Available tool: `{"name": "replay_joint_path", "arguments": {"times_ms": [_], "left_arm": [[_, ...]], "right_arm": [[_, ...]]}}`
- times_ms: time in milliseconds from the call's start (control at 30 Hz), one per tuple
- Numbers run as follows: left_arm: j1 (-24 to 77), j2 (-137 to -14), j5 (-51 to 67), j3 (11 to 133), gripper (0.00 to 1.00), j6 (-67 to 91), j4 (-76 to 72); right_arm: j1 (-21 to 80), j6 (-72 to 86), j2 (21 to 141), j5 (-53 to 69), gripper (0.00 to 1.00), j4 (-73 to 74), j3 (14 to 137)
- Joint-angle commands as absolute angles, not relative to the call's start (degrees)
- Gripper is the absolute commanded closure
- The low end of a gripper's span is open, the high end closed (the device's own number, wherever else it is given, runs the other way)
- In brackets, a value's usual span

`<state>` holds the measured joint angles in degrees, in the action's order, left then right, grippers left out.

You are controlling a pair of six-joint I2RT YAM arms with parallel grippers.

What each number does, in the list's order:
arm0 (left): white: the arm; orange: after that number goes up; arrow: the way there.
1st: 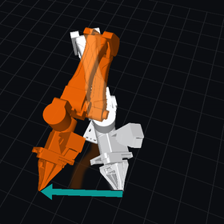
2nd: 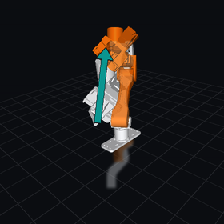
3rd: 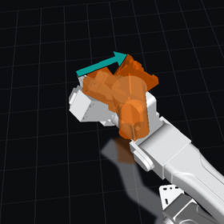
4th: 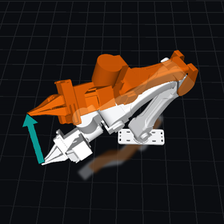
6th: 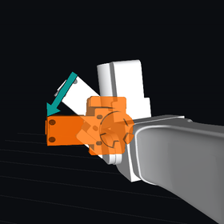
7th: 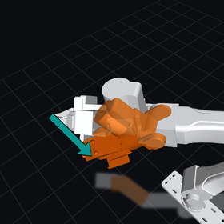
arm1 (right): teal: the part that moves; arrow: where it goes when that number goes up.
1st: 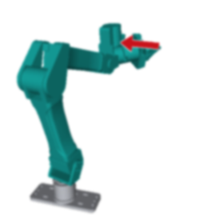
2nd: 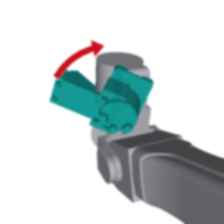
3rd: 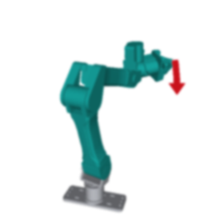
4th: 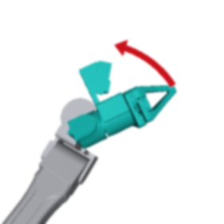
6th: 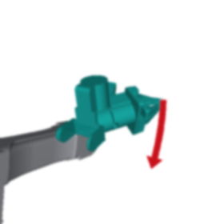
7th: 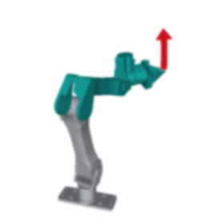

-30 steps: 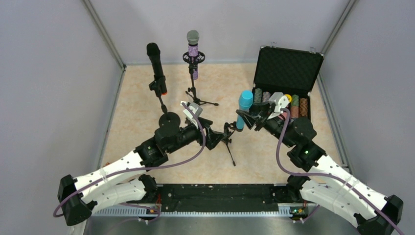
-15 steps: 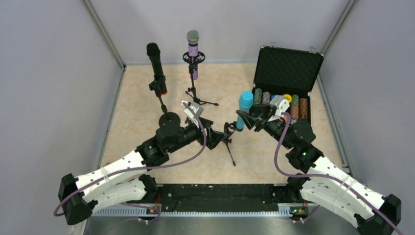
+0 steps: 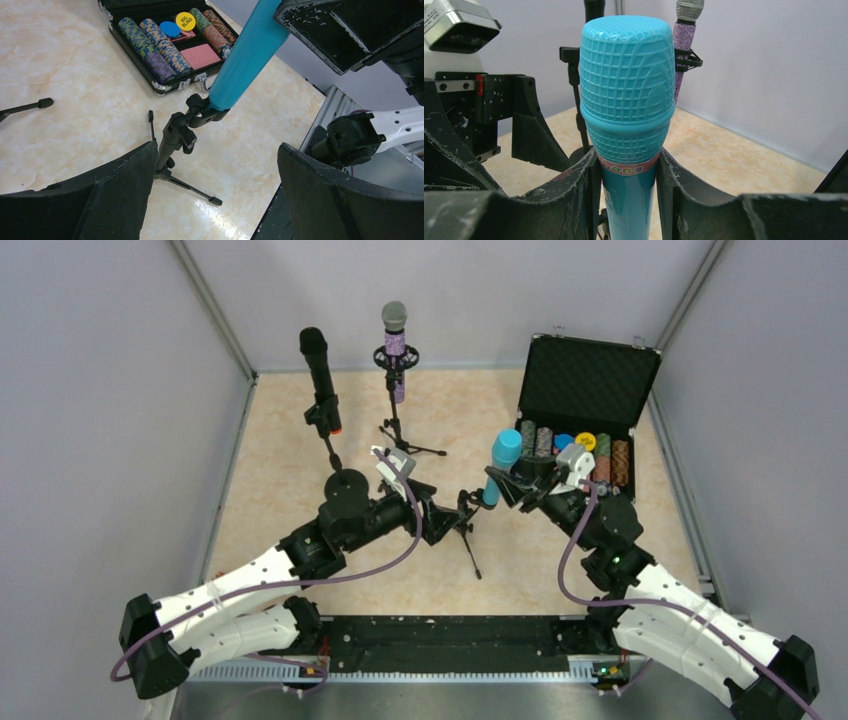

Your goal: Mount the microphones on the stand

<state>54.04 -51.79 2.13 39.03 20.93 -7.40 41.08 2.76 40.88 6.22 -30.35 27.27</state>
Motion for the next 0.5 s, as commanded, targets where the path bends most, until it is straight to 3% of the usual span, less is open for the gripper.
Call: {"name": "replay_joint_path", "arguments": {"times_ms": [0, 467], "left_arm": [[54.0, -51.7, 2.5, 38.5, 0.07, 21.5, -11.0], [54.0, -50.9, 2.3, 38.0, 0.07, 21.9, -11.0]], "right_arm": [[41.0, 2.4, 42.3, 5.3, 1.0, -23.1, 23.6], [41.0, 4.4, 41.4, 3.3, 1.0, -28.6, 18.1]]}}
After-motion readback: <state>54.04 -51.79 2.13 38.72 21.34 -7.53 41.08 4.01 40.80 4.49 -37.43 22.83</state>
